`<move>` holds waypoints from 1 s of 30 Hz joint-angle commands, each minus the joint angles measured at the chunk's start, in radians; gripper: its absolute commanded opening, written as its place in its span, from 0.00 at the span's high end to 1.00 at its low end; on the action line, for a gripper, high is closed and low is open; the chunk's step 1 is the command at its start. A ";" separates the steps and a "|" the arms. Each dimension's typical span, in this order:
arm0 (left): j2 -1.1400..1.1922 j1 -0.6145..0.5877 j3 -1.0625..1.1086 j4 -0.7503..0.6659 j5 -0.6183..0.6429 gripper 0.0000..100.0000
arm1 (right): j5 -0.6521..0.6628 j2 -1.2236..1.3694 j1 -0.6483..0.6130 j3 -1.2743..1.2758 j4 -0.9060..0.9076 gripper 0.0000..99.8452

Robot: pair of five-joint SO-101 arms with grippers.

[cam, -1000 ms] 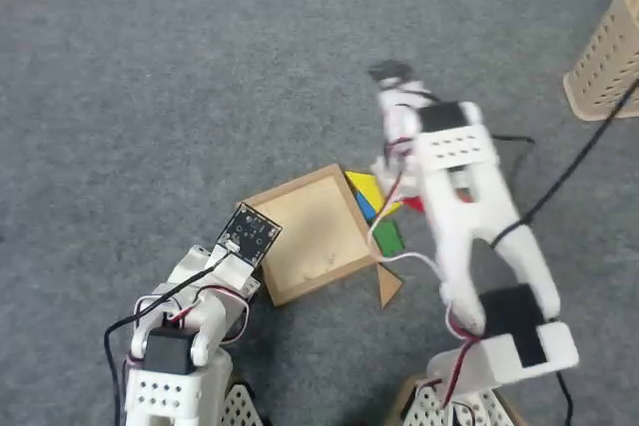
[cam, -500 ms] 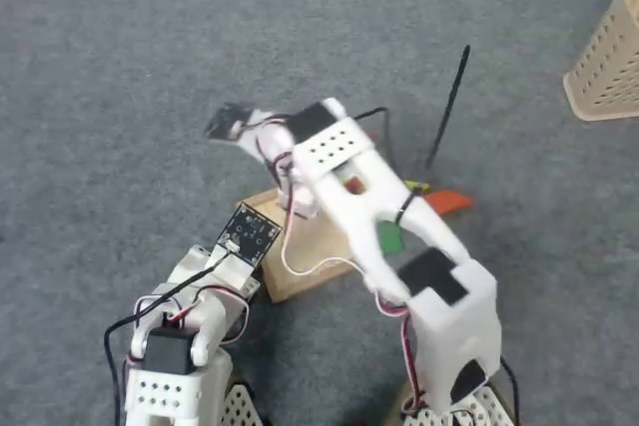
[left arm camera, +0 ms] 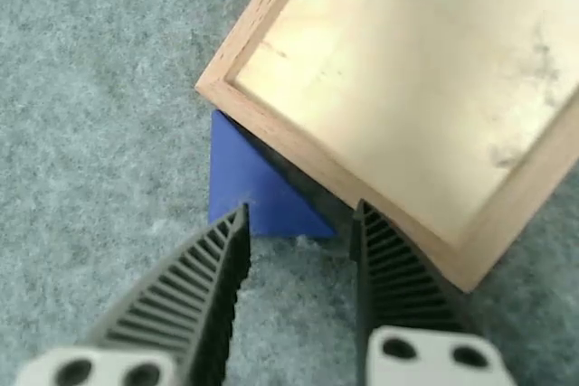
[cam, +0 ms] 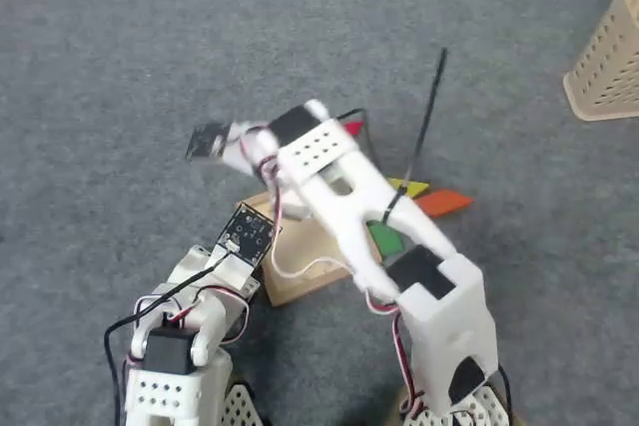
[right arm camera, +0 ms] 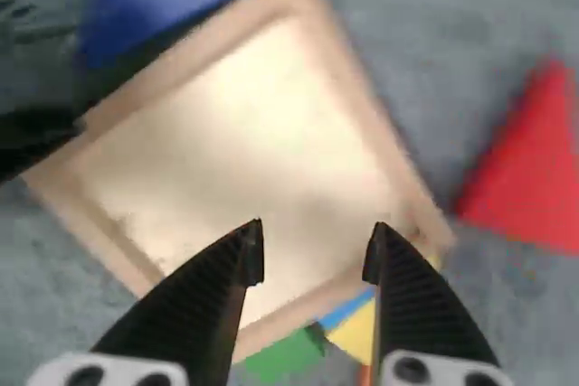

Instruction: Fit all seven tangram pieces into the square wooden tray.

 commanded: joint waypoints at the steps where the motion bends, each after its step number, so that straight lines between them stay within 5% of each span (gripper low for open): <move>1: -0.012 0.002 -0.012 0.005 0.008 0.82 | -0.190 -0.107 0.119 -0.110 -0.010 0.82; 10: -0.012 0.002 -0.012 0.005 0.008 0.82 | -0.267 0.047 0.168 -0.110 -0.259 0.82; 14: -0.012 0.002 -0.012 0.005 0.008 0.82 | -0.267 0.117 0.157 -0.112 -0.358 0.73; 30: -0.012 0.002 -0.012 0.005 0.008 0.82 | -0.132 0.265 0.147 -0.115 -0.397 0.67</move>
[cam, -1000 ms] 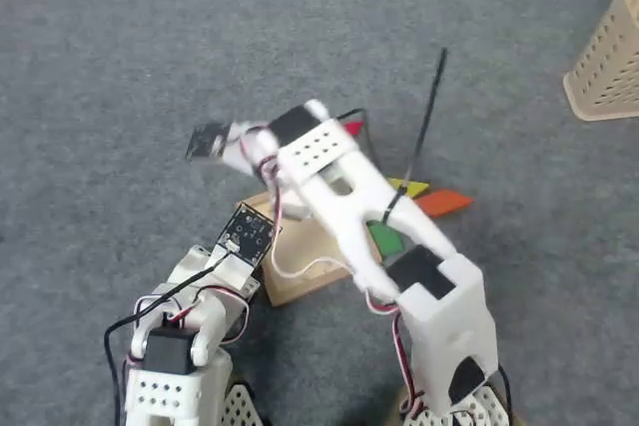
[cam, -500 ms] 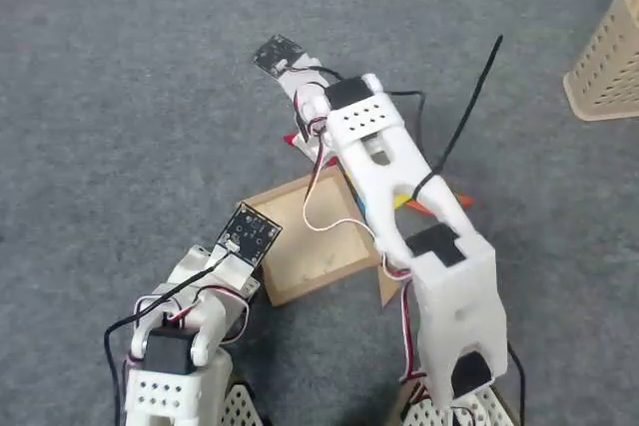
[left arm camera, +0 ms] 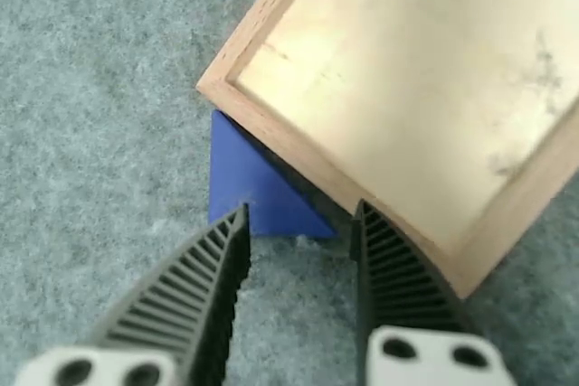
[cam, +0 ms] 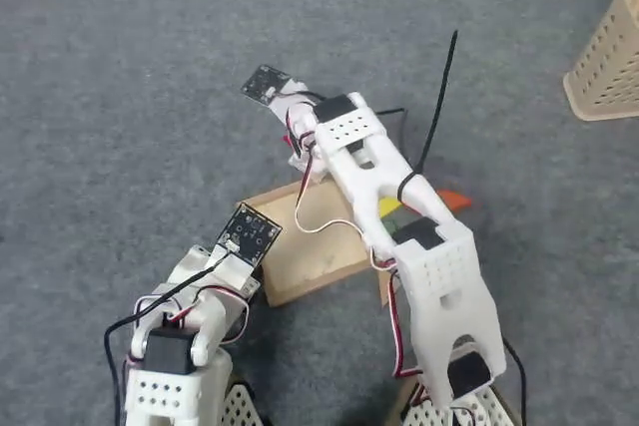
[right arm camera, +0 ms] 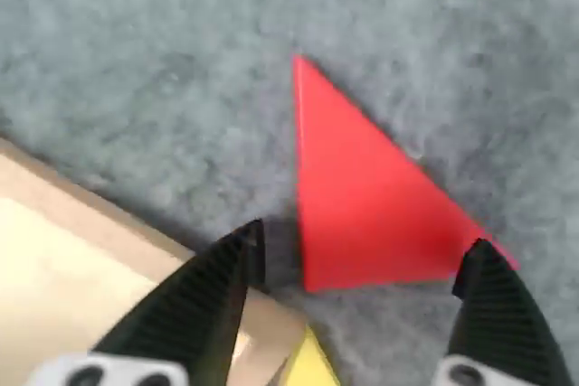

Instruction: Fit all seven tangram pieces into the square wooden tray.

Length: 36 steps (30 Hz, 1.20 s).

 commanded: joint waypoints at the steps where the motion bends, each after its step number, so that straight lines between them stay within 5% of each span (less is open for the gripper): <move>1: -0.012 0.002 -0.012 0.005 0.008 0.82 | 0.021 -0.010 -0.012 -0.060 -0.018 0.67; 7: -0.012 0.002 -0.012 0.005 0.008 0.82 | 0.021 0.024 -0.005 -0.066 -0.027 0.81; 16: -0.012 0.002 -0.012 0.005 0.008 0.82 | -0.074 0.028 0.048 -0.068 0.079 0.89; 23: -0.012 0.002 -0.012 0.005 0.008 0.82 | -0.095 0.035 0.053 -0.345 0.228 0.78; 36: -0.012 0.002 -0.012 0.005 0.008 0.82 | 0.209 0.183 0.018 -0.500 0.226 0.64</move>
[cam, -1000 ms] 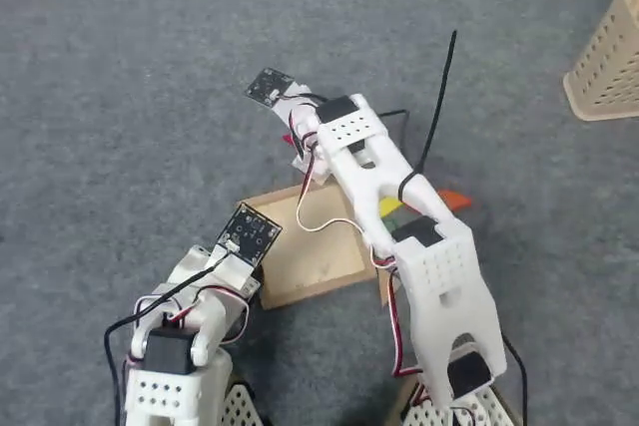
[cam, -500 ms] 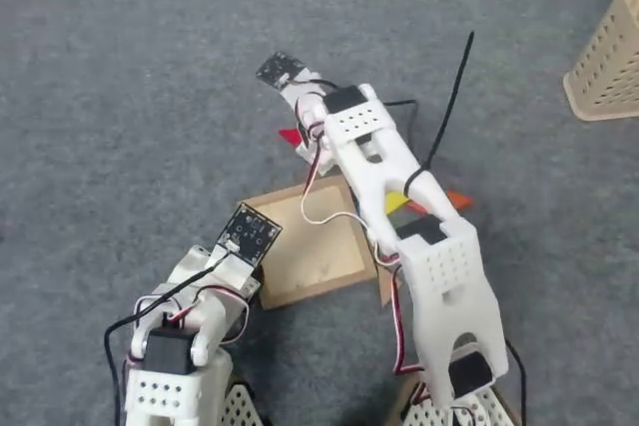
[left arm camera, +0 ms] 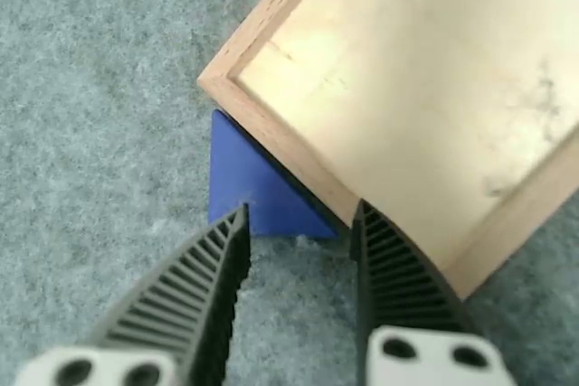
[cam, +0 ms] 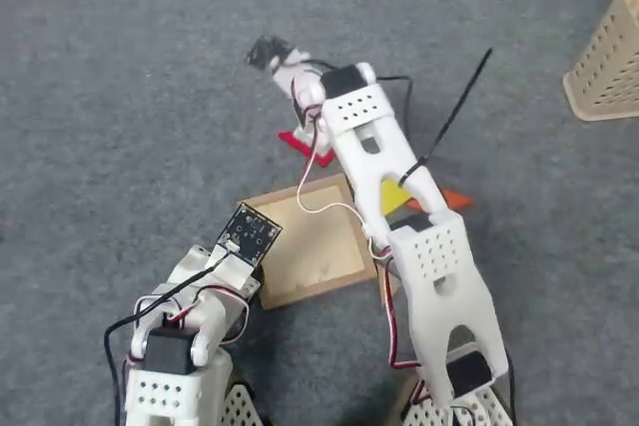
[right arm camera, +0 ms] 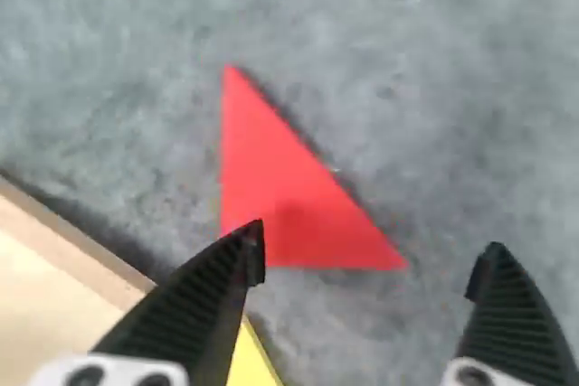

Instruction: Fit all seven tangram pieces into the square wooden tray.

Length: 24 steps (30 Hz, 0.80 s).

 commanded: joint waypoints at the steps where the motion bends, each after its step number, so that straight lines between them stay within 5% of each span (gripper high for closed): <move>1: -0.012 0.002 -0.012 0.005 0.008 0.82 | 0.127 0.008 -0.010 -0.057 -0.012 0.64; 15: -0.012 0.002 -0.012 0.005 0.008 0.82 | 0.278 0.088 -0.001 -0.057 0.176 0.71; 24: -0.012 0.002 -0.012 0.005 0.008 0.82 | 0.121 0.082 0.036 -0.058 0.240 0.88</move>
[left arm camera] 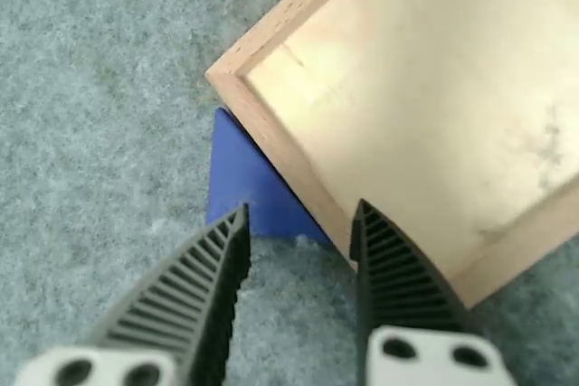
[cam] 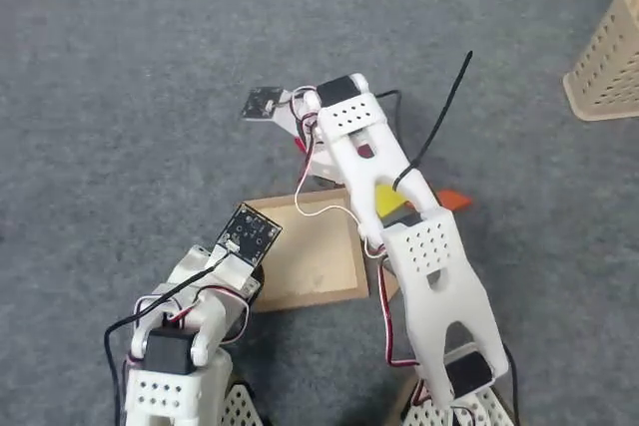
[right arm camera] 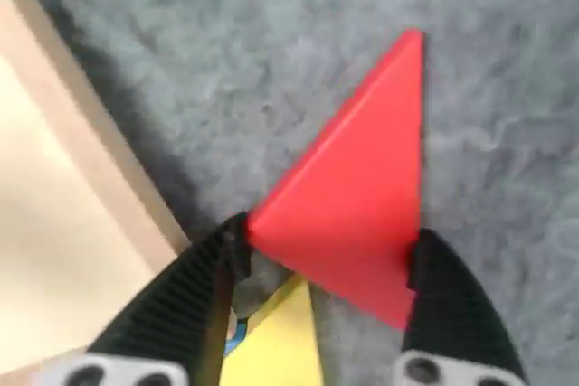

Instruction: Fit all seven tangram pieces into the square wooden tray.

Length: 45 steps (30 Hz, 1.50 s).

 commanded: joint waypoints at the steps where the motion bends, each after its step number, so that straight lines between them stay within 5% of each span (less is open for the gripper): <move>1: -0.012 0.002 -0.012 0.005 0.008 0.82 | -0.091 -0.016 0.033 -0.021 0.031 0.89; 14: -0.012 0.002 -0.012 0.005 0.008 0.82 | -0.259 -0.013 0.073 -0.284 0.090 0.91; 19: -0.012 0.002 -0.012 0.005 0.008 0.82 | -0.336 -0.005 0.035 -0.371 0.189 0.78; 25: -0.012 0.002 -0.012 0.005 0.008 0.82 | -0.465 0.018 -0.041 -0.345 0.064 0.63; 38: -0.012 0.002 -0.012 0.005 0.008 0.82 | -0.439 0.133 -0.117 -0.348 -0.033 0.63; 45: -0.012 0.002 -0.012 0.005 0.008 0.82 | -0.568 0.176 -0.111 -0.348 -0.084 0.63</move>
